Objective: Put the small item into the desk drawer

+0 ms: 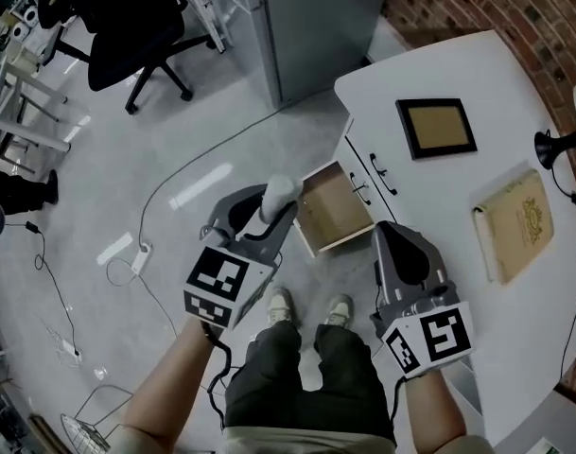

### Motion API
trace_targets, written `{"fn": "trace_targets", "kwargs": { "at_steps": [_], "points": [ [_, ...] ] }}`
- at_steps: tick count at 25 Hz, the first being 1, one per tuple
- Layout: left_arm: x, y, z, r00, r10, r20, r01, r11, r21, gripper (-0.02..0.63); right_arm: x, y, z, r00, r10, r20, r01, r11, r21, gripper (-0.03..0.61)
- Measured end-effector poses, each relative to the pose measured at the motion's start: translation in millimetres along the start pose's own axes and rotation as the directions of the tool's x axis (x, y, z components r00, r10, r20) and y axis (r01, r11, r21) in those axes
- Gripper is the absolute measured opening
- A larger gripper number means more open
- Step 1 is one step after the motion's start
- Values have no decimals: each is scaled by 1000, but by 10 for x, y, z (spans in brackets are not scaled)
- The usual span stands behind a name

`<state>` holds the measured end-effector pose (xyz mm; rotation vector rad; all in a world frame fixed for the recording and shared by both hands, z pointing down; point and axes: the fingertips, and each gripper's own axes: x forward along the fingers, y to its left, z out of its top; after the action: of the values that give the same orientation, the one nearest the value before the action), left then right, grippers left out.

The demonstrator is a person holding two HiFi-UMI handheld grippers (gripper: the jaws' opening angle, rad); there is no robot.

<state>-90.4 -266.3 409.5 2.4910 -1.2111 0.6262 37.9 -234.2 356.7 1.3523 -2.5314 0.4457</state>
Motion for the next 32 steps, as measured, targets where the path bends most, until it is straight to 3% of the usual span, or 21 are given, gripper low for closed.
{"fn": "trace_targets", "kwargs": {
  "at_steps": [9, 20, 28, 32],
  "points": [
    [1084, 8, -1393, 997, -59, -55, 58, 998, -27, 147, 574, -408, -1577, 998, 4, -58, -7, 999, -43, 3],
    [2278, -44, -2881, 983, -143, -116, 143, 990, -8, 147, 1063, -847, -3066, 999, 4, -54, -12, 989, -146, 3],
    [3286, -335, -4074, 938, -251, -238, 266, 964, 30, 147, 1328, -1217, -4085, 999, 0, -36, -5, 992, -128, 3],
    [3713, -501, -4501, 901, -278, -333, 331, 937, 115, 147, 1395, -1413, -4449, 1000, -19, -20, 17, 993, -119, 3]
  ]
}}
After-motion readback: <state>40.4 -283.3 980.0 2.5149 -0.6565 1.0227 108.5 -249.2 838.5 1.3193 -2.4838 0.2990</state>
